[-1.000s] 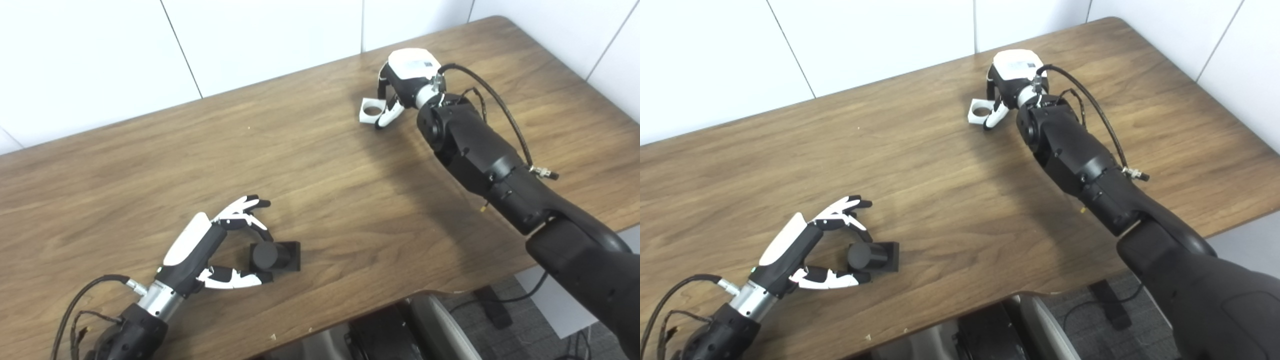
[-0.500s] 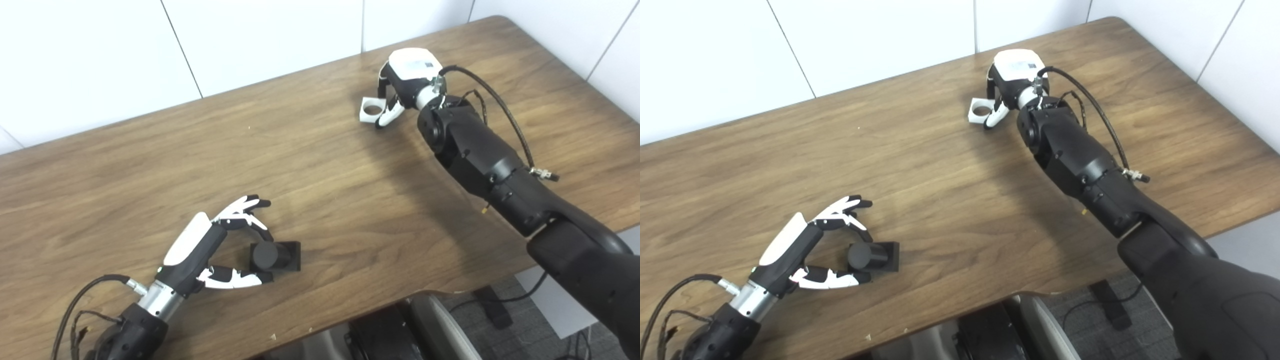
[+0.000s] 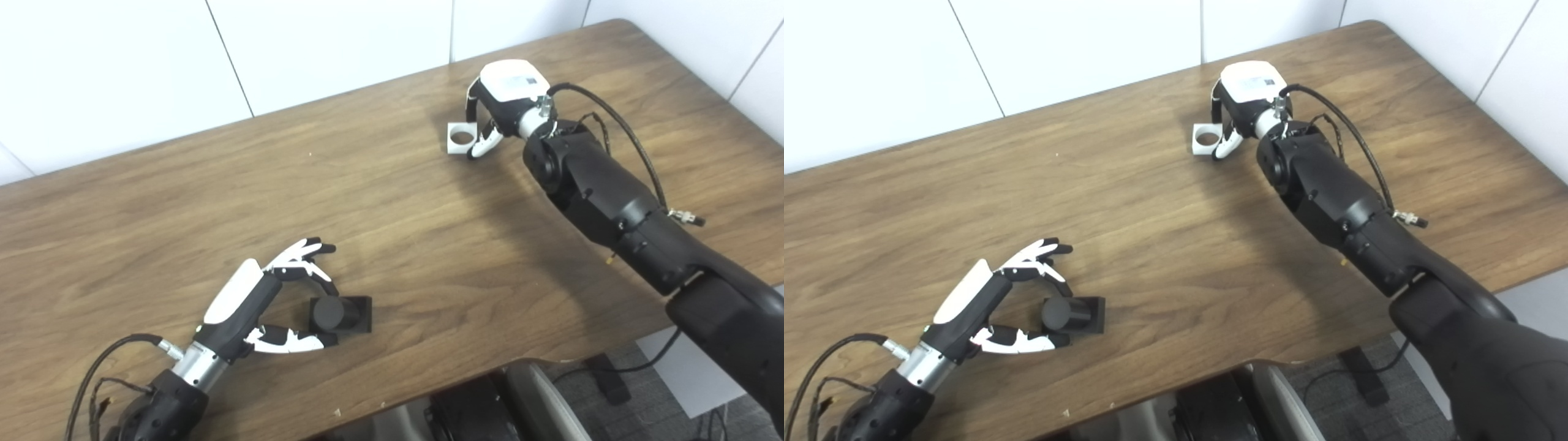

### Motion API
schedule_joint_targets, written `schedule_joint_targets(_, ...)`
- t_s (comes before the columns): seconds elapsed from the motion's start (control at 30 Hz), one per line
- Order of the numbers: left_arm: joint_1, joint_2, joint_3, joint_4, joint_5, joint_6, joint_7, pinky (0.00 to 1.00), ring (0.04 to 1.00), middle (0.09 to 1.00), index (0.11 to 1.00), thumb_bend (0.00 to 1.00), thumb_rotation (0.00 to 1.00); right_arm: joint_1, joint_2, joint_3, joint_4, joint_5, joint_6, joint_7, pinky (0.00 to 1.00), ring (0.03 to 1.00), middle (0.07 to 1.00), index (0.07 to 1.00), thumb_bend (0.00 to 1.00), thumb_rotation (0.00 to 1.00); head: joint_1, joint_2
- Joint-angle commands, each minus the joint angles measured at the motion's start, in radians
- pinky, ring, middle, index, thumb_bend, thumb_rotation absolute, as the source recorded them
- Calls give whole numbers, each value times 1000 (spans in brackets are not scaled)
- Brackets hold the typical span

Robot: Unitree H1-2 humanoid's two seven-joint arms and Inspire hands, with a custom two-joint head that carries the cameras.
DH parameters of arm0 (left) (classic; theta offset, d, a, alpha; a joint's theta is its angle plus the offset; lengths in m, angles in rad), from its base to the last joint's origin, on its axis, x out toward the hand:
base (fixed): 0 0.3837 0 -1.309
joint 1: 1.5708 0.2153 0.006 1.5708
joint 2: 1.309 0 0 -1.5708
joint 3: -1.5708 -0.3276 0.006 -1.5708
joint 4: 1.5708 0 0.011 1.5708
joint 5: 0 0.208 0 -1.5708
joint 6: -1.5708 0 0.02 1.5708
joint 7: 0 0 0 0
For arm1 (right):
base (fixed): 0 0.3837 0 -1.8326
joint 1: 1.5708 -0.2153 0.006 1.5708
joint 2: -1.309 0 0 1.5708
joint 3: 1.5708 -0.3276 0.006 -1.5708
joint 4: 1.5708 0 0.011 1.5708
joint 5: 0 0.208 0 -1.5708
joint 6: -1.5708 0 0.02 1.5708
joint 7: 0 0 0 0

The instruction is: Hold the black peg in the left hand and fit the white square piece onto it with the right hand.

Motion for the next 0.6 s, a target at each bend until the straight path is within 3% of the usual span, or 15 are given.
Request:
schedule_joint_targets(0.0, 24, 45, -10, 44, 36, 67, -60, 805, 951, 880, 491, 518, 65, 15, -30, 0, -21, 7, -23, 43, 720, 806, 757, 481, 519, 144, 1, 3)
schedule_joint_targets(0.3, 24, 42, -11, 37, 39, 80, -63, 800, 949, 880, 491, 518, 64, 16, -34, -36, -80, 47, -63, 38, 718, 782, 740, 479, 521, 138, 9, 6)
schedule_joint_targets(0.57, 27, 42, -11, 32, 37, 84, -66, 808, 952, 880, 491, 518, 62, 14, -44, -36, -156, 44, -81, 79, 720, 779, 746, 479, 519, 139, 12, 9)
